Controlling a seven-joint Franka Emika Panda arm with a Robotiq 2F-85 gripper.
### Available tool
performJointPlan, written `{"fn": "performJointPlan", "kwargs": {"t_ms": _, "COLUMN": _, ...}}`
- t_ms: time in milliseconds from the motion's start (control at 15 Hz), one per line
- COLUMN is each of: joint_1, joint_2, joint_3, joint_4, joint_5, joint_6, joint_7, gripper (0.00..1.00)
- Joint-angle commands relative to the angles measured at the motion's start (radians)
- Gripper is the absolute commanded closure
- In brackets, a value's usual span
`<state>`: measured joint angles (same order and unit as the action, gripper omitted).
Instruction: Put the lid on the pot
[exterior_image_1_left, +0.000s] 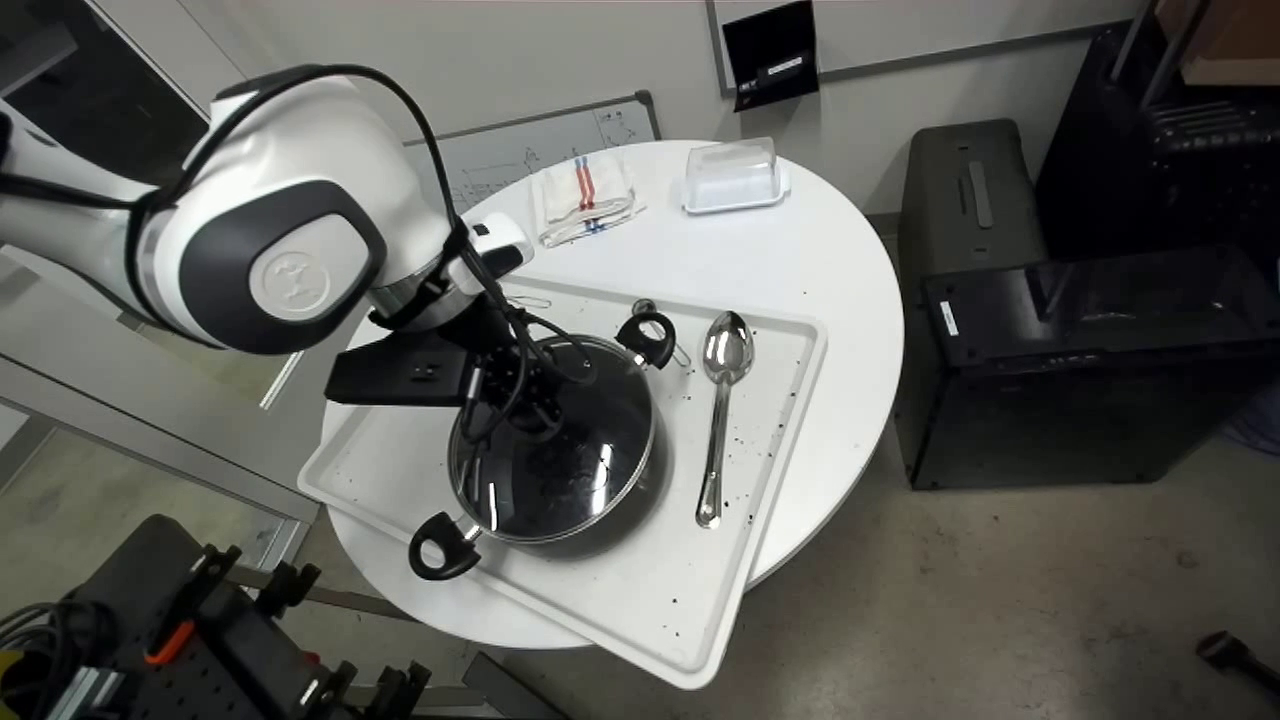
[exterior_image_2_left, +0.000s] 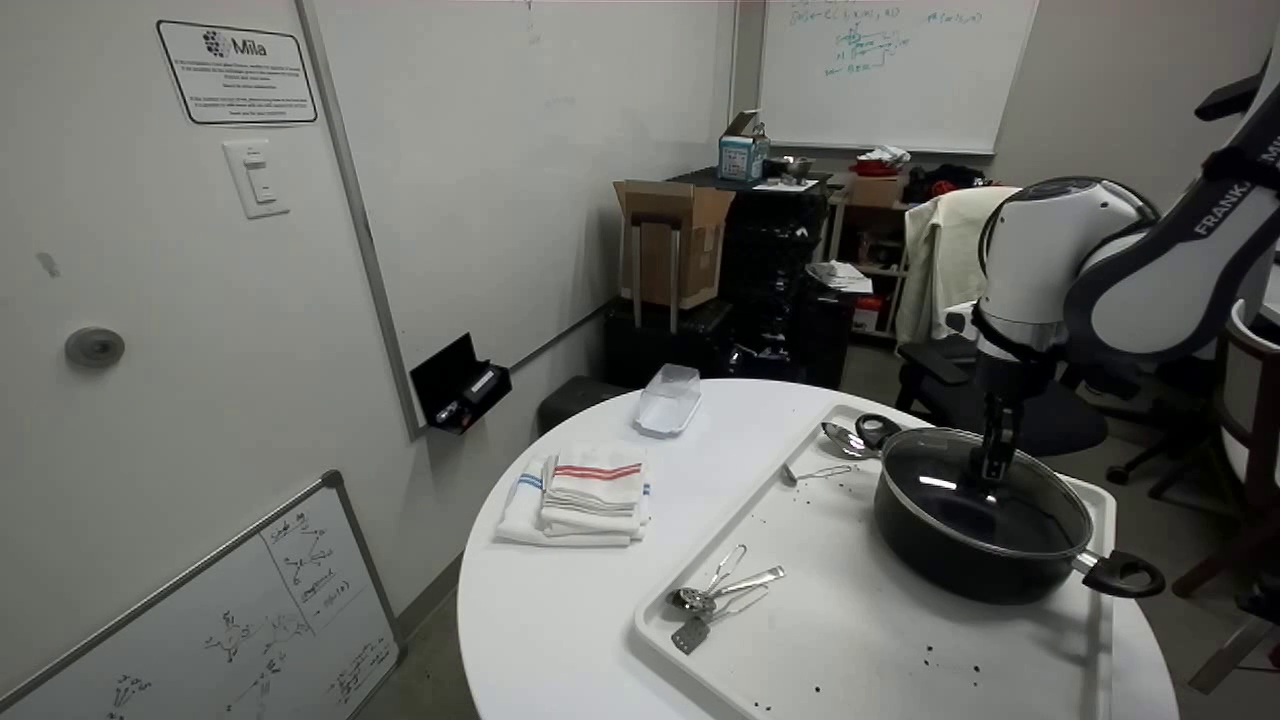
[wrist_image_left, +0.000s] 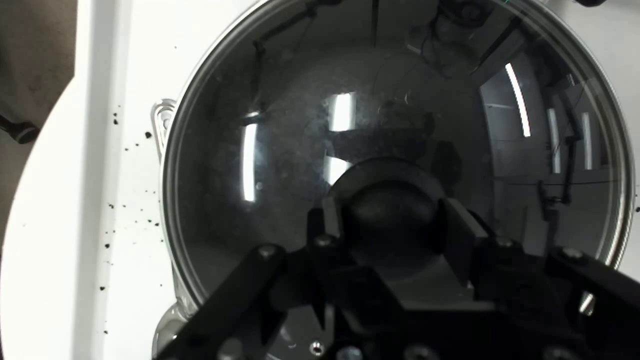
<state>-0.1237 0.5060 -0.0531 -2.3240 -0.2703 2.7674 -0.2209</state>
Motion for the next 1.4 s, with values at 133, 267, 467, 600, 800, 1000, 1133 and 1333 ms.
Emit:
{"fn": "performJointPlan", "kwargs": {"t_ms": 133, "joint_1": 0.0, "joint_2": -0.016, "joint_3": 0.01, "joint_4": -0.008, "joint_5": 0.03, "joint_6": -0.029, "joint_7": -0.022, "gripper": 0.75}}
{"fn": "performJointPlan", "kwargs": {"t_ms": 267, "joint_1": 0.008, "joint_2": -0.013, "joint_3": 0.003, "joint_4": -0.006, "joint_5": 0.025, "joint_6": -0.036, "joint_7": -0.013, "gripper": 0.75}}
{"fn": "performJointPlan", "kwargs": {"t_ms": 467, "joint_1": -0.014, "joint_2": -0.005, "joint_3": 0.025, "joint_4": 0.007, "joint_5": 0.047, "joint_6": -0.061, "joint_7": -0.038, "gripper": 0.75}}
{"fn": "performJointPlan", "kwargs": {"t_ms": 600, "joint_1": -0.024, "joint_2": -0.006, "joint_3": 0.036, "joint_4": 0.017, "joint_5": 0.065, "joint_6": -0.09, "joint_7": -0.047, "gripper": 0.75}}
{"fn": "performJointPlan", "kwargs": {"t_ms": 800, "joint_1": -0.03, "joint_2": -0.005, "joint_3": 0.044, "joint_4": 0.03, "joint_5": 0.09, "joint_6": -0.13, "joint_7": -0.059, "gripper": 0.75}}
{"fn": "performJointPlan", "kwargs": {"t_ms": 1000, "joint_1": -0.028, "joint_2": 0.004, "joint_3": 0.042, "joint_4": 0.041, "joint_5": 0.102, "joint_6": -0.156, "joint_7": -0.056, "gripper": 0.75}}
{"fn": "performJointPlan", "kwargs": {"t_ms": 1133, "joint_1": -0.023, "joint_2": 0.007, "joint_3": 0.035, "joint_4": 0.045, "joint_5": 0.103, "joint_6": -0.159, "joint_7": -0.046, "gripper": 0.75}}
{"fn": "performJointPlan", "kwargs": {"t_ms": 1333, "joint_1": -0.014, "joint_2": 0.009, "joint_3": 0.024, "joint_4": 0.045, "joint_5": 0.095, "joint_6": -0.134, "joint_7": -0.028, "gripper": 0.75}}
